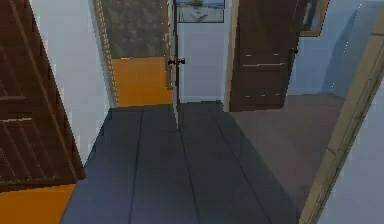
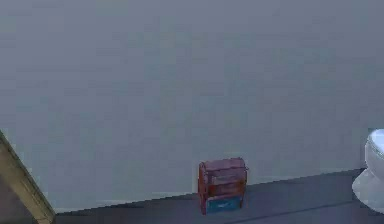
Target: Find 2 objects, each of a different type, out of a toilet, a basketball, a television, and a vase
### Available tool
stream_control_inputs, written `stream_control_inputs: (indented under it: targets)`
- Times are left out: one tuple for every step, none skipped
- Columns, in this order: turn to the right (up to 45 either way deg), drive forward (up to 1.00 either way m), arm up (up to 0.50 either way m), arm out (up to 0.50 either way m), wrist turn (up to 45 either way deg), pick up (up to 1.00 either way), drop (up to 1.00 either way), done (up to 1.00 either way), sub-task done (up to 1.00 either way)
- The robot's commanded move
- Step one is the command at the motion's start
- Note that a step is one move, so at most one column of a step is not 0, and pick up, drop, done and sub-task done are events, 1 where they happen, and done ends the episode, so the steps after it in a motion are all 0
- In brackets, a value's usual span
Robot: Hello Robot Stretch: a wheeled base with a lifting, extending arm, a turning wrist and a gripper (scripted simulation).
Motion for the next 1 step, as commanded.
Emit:
stream_control_inputs:
  targets:
    - [-21.0,0.0,0.0,0.0,0.0,0.0,0.0,0.0,0.0]
